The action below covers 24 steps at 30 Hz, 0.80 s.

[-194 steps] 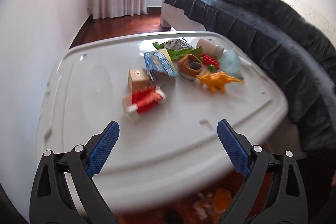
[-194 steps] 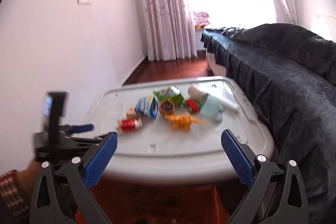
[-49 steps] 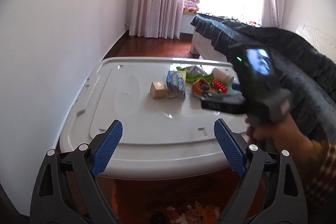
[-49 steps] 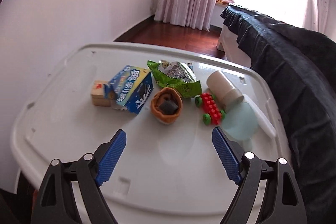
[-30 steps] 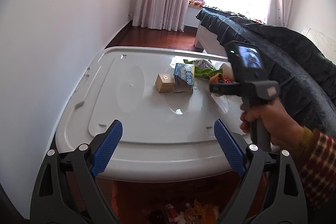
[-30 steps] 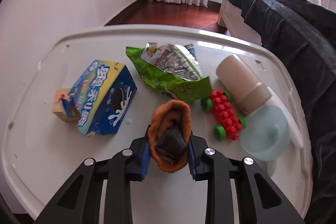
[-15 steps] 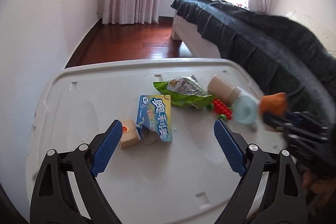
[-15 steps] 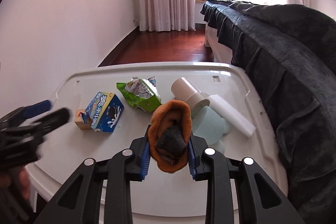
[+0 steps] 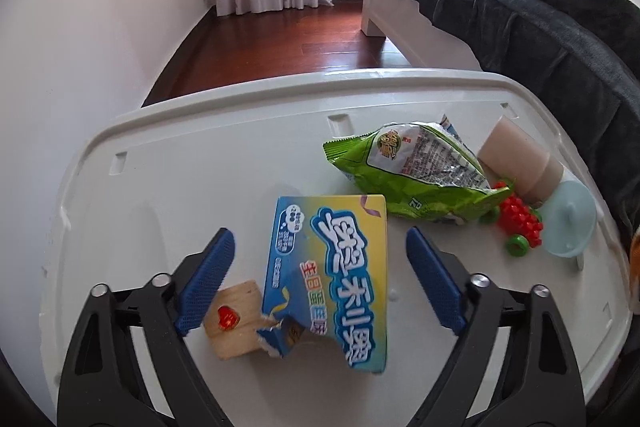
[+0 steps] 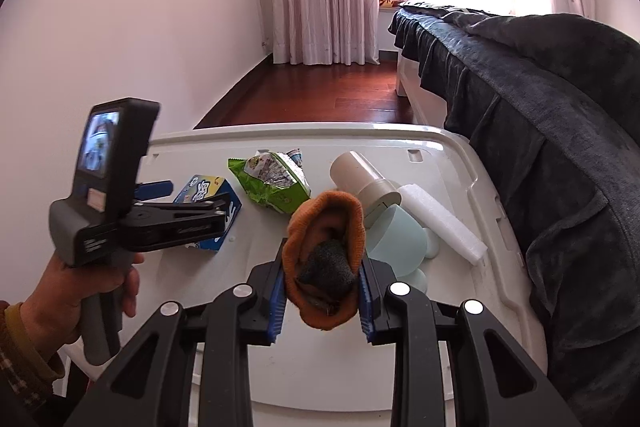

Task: Collect trash
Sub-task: 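Grasp the brown cup with the right tool while the left tool grasps the blue-yellow box, then lower both tools over the bin, open them, and return above the table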

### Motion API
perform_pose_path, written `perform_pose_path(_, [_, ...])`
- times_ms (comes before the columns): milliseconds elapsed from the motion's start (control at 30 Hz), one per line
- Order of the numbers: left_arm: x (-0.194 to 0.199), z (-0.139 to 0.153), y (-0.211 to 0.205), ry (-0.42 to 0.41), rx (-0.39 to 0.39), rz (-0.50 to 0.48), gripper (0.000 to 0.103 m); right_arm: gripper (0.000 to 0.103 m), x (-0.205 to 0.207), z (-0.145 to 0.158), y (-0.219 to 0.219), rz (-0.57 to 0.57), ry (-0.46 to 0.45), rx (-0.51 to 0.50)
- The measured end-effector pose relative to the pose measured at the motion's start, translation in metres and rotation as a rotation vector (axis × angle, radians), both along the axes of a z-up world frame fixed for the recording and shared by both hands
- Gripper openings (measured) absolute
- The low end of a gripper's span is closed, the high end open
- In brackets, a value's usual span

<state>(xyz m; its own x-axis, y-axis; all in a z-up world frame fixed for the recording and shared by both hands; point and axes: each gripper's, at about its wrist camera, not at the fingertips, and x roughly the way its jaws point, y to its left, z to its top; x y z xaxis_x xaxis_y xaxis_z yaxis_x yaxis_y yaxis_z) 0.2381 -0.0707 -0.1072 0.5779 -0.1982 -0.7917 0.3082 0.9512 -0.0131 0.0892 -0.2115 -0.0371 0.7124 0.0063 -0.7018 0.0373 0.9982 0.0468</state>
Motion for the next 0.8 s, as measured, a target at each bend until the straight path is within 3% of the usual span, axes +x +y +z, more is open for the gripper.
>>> perform_pose_path(67, [0.002, -0.003, -0.001, 0.011, -0.006, -0.017, 0.053, 0.029, -0.001, 0.001, 0.002, 0.004, -0.005, -0.002])
perform_pose_path(367, [-0.021, 0.016, 0.014, -0.085, -0.048, 0.023, 0.053, 0.029, -0.002, 0.005, 0.003, 0.005, -0.015, -0.004])
perform_pose_path(600, [-0.064, 0.071, 0.024, -0.181, -0.107, 0.007, 0.053, 0.029, -0.018, 0.025, 0.014, 0.029, -0.052, -0.021])
perform_pose_path(800, [-0.119, 0.108, 0.044, -0.196, -0.141, -0.005, 0.053, 0.029, -0.054, 0.036, 0.022, 0.042, -0.052, -0.022])
